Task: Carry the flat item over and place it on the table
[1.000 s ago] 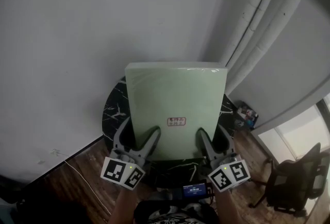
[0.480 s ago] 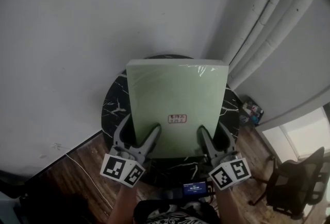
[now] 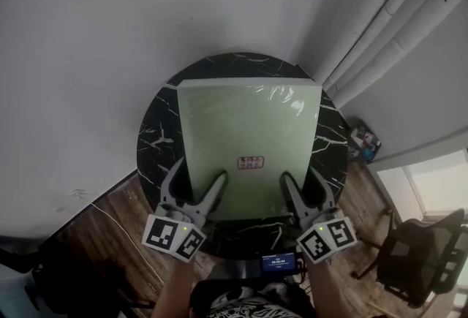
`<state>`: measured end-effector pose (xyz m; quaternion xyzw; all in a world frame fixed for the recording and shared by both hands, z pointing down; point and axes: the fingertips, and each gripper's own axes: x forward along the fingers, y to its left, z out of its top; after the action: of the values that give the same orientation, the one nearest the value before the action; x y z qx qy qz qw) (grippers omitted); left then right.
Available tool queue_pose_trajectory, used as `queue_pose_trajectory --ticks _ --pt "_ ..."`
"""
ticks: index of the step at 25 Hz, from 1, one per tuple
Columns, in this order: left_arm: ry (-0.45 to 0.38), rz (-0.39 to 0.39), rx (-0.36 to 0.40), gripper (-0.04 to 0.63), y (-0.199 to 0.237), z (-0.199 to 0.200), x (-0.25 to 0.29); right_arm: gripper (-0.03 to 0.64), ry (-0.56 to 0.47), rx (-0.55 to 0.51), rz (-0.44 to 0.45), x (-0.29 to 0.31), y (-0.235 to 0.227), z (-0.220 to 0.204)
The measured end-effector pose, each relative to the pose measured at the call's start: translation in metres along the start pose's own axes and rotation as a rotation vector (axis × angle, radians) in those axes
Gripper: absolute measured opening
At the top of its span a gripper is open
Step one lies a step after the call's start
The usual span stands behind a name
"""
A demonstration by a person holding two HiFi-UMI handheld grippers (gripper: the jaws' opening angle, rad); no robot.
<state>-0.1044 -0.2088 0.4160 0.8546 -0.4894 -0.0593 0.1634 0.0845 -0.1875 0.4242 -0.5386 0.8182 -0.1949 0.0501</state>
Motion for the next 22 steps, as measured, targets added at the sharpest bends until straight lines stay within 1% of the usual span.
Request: queue_pose_trajectory --ticks 5,9,22 --pt "0.055 0.042 -0.026 0.380 0.012 -0.030 0.003 0.221 0.070 0.031 0.007 0.010 -0.013 -0.030" --pt "0.097 0.058 -0.052 0.380 0.024 -0.055 0.007 0.221 0.125 0.049 -0.001 0.017 -0.024 -0.052" --pt "0.207 0.122 -0.145 0.380 0.041 -0.113 0.027 0.221 0.243 0.059 -0.028 0.033 -0.058 -0.095"
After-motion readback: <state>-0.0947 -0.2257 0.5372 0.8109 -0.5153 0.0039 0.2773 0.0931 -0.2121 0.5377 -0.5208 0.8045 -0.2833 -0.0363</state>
